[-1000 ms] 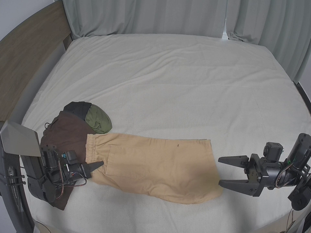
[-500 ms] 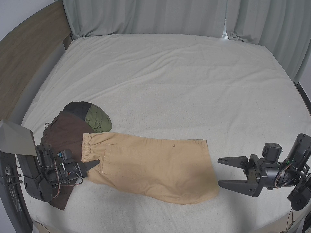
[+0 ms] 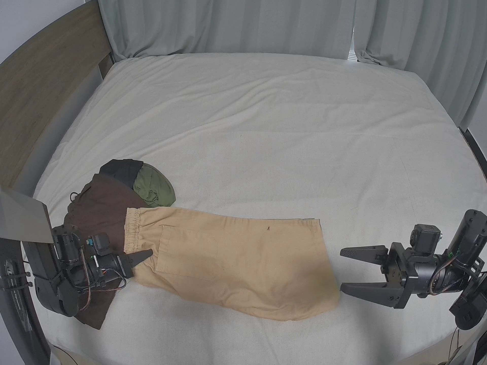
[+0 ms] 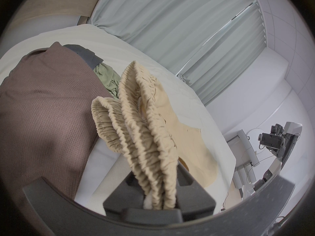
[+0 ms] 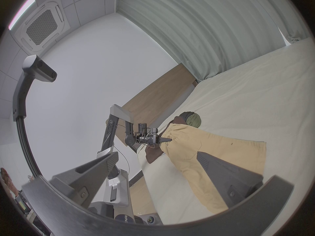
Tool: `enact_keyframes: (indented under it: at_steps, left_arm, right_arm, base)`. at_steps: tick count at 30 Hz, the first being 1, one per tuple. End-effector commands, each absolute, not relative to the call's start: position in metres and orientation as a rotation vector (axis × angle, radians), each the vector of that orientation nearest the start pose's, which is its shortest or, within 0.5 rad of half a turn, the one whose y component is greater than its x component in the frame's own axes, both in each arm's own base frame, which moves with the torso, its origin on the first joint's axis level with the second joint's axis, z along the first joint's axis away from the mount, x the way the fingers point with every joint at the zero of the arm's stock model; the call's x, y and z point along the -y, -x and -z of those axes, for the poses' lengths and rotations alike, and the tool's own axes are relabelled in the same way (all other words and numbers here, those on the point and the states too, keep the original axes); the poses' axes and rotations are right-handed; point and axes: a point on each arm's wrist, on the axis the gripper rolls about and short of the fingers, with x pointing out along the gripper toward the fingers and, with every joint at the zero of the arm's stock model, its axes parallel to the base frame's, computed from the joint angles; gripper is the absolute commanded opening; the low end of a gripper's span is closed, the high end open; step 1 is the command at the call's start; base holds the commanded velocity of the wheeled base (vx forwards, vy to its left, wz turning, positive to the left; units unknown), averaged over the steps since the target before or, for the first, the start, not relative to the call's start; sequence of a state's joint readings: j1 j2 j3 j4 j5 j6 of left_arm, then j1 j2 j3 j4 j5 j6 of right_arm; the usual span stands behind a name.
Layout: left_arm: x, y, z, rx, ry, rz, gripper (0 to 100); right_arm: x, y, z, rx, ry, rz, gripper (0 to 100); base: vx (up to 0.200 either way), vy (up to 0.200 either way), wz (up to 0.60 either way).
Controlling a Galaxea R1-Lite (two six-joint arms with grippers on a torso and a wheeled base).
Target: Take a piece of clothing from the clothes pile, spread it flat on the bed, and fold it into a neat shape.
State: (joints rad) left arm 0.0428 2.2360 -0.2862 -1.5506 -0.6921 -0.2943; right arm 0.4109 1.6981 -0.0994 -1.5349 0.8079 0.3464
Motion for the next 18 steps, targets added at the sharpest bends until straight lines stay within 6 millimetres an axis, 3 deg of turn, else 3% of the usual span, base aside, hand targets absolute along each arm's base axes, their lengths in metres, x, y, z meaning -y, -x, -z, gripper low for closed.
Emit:
enact_keyframes:
  at_steps: [1, 12, 18]
  left_arm:
    - [0.006, -0.279, -0.011, -0.465, 0.409, 0.598, 0]
    - [0.041, -0.277, -0.036, -0.416, 0.406, 0.711, 0]
    - [0.061, -0.275, -0.041, -0.408, 0.387, 0.750, 0]
  right_arm:
    - [-0.097, -0.181, -0.115, -0.278, -0.316, -1.195, 100]
    - [-0.096, -0.180, -0.115, -0.274, -0.315, -1.194, 100]
    - [-0.096, -0.180, -0.116, -0.271, -0.315, -1.193, 100]
  base:
    - [0.000, 0.000, 0.00]
    - [0.000, 0.000, 0.00]
    - [0.000, 0.000, 0.00]
